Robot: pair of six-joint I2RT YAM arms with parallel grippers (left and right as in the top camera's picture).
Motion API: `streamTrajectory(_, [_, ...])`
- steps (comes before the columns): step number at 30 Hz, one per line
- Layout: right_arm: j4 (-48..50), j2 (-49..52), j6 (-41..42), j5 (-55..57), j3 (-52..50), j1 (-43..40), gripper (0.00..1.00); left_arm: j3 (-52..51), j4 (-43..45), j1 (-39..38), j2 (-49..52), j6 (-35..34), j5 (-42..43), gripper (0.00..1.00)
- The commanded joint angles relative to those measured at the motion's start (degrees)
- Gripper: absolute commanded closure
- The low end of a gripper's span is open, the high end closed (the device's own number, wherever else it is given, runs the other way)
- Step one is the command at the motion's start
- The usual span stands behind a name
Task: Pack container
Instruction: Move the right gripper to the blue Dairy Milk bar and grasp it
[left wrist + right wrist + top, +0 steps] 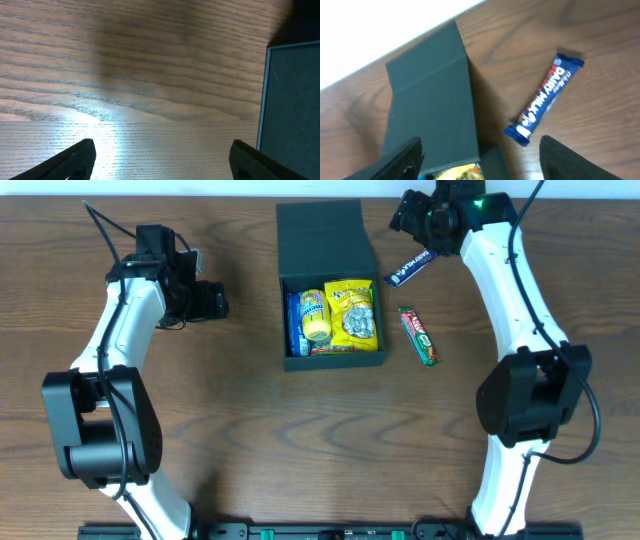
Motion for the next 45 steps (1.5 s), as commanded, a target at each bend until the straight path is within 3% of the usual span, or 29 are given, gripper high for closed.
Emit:
streamTrajectory(1, [1.2, 0.9, 1.6, 1.0, -0.2, 0.4, 0.01, 1.2, -0.3, 0.2, -1.3, -0.3, 0.2, 0.14])
streamTrajectory(13, [-2.9, 6.5, 18.7, 5.2, 0.1, 0.1, 0.03, 1.2, -0.3, 0.2, -1.3, -0.4, 0.2, 0.13])
streamTrajectory(18, [-6.7, 11.0, 19.4, 4.6, 5.2, -1.0, 0.05, 1.2, -0.3, 0.2, -1.3, -0.4, 0.2, 0.13])
streamTrajectory(26, [-19.8, 22.5, 19.5, 4.3, 22.8, -1.5, 0.10, 1.2, -0.9, 0.2, -1.3, -0.4, 0.2, 0.13])
streamTrajectory(39, [-19.3, 27.2, 20.0, 1.8, 23.1, -1.5, 0.16, 1.2, -1.7, 0.2, -1.3, -0.4, 0.2, 0.13])
streamTrajectory(45, [-20.0, 27.7, 20.0, 1.9, 23.1, -1.5, 0.27, 1.2, -1.7, 0.2, -1.3, -0.4, 0.2, 0.13])
